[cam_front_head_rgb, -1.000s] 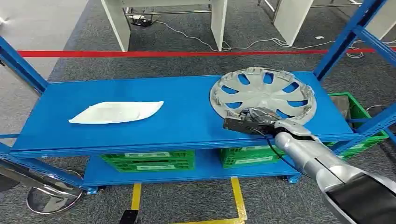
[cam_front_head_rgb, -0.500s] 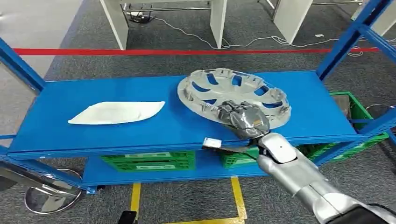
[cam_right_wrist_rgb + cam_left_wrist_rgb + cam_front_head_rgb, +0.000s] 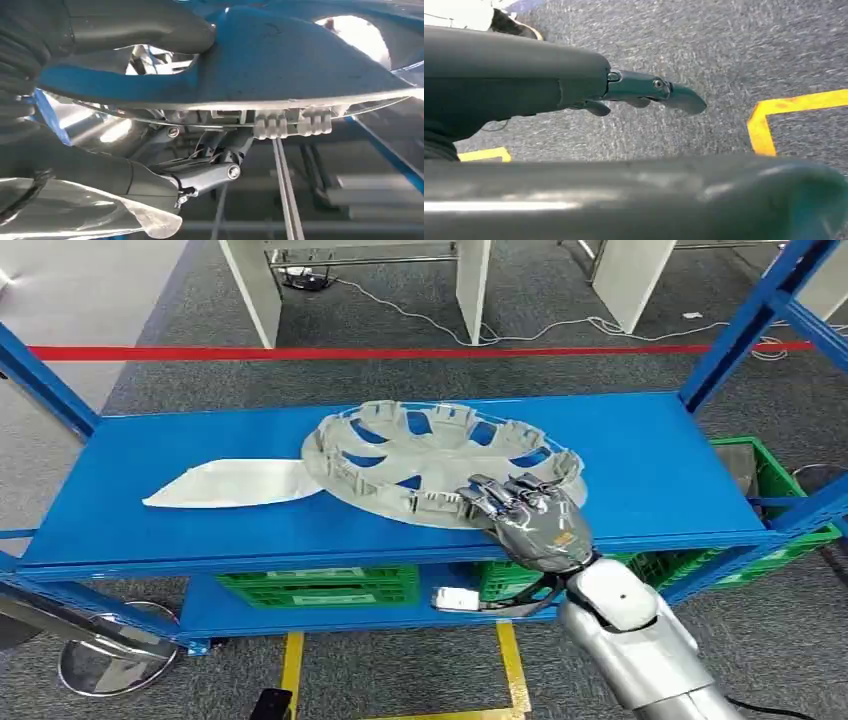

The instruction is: Take the parts from the cabinet and place them on the table.

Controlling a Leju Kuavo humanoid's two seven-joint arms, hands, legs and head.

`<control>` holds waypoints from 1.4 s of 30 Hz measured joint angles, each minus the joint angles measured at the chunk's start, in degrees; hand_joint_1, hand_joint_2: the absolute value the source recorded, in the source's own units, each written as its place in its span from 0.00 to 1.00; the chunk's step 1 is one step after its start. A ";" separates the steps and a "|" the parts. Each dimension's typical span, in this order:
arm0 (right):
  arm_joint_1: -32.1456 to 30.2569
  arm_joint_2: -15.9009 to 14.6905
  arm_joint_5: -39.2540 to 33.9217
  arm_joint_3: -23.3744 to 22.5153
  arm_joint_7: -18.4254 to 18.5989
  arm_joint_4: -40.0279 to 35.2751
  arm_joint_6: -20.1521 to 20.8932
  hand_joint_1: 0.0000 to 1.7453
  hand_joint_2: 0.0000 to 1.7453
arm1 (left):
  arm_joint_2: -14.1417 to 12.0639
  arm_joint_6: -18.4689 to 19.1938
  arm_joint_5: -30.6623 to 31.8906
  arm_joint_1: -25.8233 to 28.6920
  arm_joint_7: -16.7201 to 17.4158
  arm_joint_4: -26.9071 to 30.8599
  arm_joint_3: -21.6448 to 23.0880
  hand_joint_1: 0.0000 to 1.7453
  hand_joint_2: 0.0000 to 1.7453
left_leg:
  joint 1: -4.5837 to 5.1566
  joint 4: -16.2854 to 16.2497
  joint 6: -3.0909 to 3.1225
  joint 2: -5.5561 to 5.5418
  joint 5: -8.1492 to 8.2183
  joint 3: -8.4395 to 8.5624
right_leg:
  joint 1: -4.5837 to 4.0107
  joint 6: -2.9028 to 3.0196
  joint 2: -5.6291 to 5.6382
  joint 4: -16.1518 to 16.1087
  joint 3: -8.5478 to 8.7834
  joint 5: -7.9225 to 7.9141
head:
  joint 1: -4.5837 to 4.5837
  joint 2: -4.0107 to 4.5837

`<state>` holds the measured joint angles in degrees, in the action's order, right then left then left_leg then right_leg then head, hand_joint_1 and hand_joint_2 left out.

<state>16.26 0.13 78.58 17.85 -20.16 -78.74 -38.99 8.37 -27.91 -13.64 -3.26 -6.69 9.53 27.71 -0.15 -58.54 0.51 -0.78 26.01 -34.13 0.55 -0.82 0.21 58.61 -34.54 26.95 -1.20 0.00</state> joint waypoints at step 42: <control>-11.43 15.41 -10.01 -13.55 -17.09 -26.24 -0.20 1.00 1.00 | -1.73 -7.13 1.09 -0.02 -4.70 0.00 1.64 0.00 1.00 | -0.14 -8.42 -1.29 0.29 5.88 -2.91 | 0.16 1.40 -0.23 -0.13 0.63 0.26 | -0.11 0.00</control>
<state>4.83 15.54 68.57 4.31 -37.24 -104.98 -39.19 6.64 -35.04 -12.55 -3.28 -11.39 9.53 29.35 -0.29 -66.96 -0.77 -0.49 31.89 -37.03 0.71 0.58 -0.02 58.48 -33.91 27.20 -1.31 0.00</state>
